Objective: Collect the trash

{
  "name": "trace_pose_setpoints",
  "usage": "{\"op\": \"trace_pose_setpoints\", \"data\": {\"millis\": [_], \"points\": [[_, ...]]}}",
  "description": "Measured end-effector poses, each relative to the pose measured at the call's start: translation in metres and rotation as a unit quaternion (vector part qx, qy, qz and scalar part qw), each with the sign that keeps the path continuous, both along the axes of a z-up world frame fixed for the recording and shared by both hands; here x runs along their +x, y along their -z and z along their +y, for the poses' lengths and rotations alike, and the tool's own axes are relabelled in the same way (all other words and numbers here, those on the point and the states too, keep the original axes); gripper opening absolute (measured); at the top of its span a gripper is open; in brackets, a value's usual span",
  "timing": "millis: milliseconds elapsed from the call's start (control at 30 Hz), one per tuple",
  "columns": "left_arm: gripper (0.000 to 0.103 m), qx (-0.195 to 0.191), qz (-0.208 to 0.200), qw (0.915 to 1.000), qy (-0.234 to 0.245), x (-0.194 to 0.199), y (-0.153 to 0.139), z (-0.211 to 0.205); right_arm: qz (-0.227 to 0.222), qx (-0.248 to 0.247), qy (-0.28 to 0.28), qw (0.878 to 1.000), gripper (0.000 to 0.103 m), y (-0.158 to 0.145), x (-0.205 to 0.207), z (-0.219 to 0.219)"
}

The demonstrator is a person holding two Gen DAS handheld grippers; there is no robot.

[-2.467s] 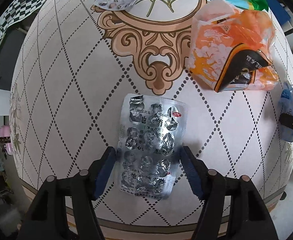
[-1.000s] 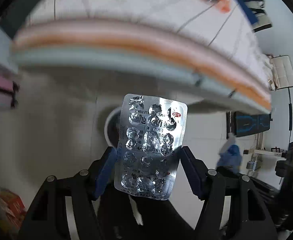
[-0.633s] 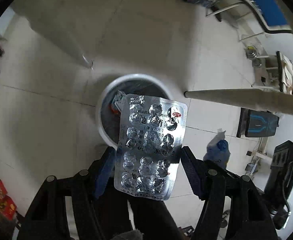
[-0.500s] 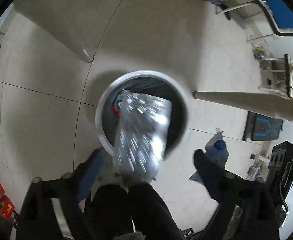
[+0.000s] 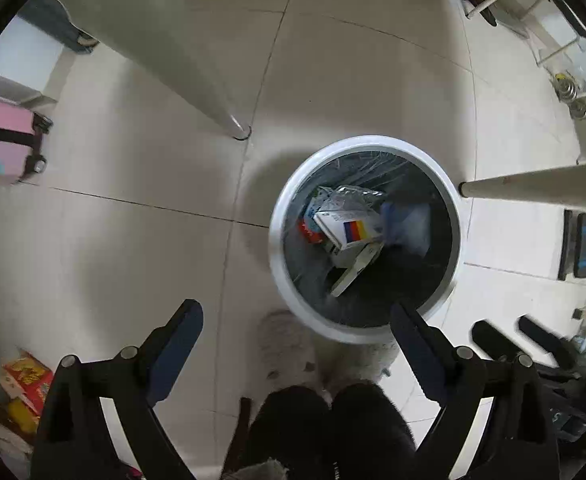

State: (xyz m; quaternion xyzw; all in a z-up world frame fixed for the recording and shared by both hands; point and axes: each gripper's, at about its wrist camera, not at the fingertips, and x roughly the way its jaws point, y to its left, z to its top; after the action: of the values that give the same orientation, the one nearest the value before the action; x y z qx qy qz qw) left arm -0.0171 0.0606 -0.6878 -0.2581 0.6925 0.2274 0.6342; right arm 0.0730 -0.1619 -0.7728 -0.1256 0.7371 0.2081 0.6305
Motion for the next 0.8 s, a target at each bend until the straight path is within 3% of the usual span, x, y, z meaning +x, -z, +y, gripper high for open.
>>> {"op": "trace_pose_setpoints", "data": {"millis": [367,800], "points": [[0.096,0.023,-0.016,0.9994,0.022,-0.026,-0.087,-0.009,-0.070,-0.035,-0.042,0.996,0.101,-0.105,-0.009,0.005],[0.096,0.037,-0.056,0.9971,0.036,-0.037,-0.209,-0.033,-0.097,-0.019,-0.042,0.994,0.101,-0.269,-0.032,-0.008]]}}
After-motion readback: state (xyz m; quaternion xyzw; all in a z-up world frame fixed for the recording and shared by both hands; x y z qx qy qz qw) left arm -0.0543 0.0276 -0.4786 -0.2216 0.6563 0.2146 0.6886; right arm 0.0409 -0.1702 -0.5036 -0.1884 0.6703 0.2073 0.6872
